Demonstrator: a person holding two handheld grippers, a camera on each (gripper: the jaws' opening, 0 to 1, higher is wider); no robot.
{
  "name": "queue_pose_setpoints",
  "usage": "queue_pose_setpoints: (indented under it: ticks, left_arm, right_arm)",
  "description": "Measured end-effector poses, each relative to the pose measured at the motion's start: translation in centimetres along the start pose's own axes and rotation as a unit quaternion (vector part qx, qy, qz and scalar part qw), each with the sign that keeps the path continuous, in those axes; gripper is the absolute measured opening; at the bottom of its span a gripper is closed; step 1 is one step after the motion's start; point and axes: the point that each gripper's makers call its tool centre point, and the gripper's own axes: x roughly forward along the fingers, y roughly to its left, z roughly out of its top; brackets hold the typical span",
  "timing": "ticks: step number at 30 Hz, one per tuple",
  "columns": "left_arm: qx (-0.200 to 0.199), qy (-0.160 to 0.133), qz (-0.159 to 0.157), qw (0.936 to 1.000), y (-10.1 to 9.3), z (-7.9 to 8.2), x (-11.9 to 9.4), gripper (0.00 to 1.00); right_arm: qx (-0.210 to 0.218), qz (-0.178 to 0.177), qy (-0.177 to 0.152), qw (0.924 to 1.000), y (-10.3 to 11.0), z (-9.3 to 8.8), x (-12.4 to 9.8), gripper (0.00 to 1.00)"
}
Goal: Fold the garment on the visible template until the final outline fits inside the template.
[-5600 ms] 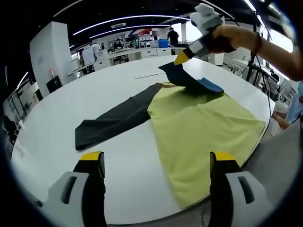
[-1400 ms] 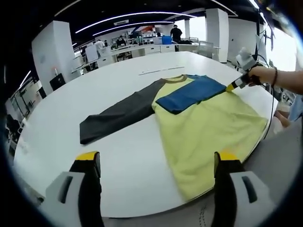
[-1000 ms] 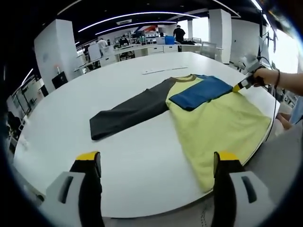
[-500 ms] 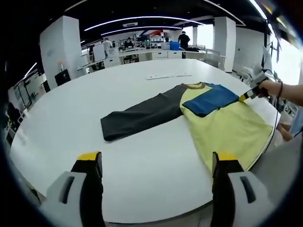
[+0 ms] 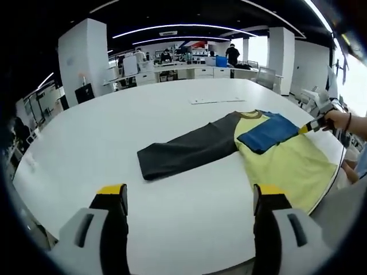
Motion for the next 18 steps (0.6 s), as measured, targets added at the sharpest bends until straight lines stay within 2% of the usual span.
queue_pose_setpoints:
  ticks: [5, 11, 14, 18]
  left_arm:
    - [-0.016, -0.034, 0.011, 0.9992, 1.1, 1.6, 0.6, 0.81]
    - [-0.015, -0.028, 0.026, 0.9991, 2.2, 2.0, 1.8, 0.78]
    - [-0.027, -0.023, 0.031, 0.9989, 2.8, 2.1, 2.5, 0.76]
    - [-0.046, -0.023, 0.037, 0.9980, 3.5, 2.3, 3.3, 0.71]
  right_arm:
    - [-0.011, 0.012, -0.005, 0.9999, 0.7, 0.6, -0.9, 0.61]
    - [-0.018, 0.036, -0.008, 0.9992, 1.8, 0.9, -2.4, 0.79]
    - [-0.025, 0.050, -0.027, 0.9981, 2.3, 1.4, -3.1, 0.88]
    - [-0.046, 0.072, -0.060, 0.9945, 3.3, 2.6, -4.5, 0.94]
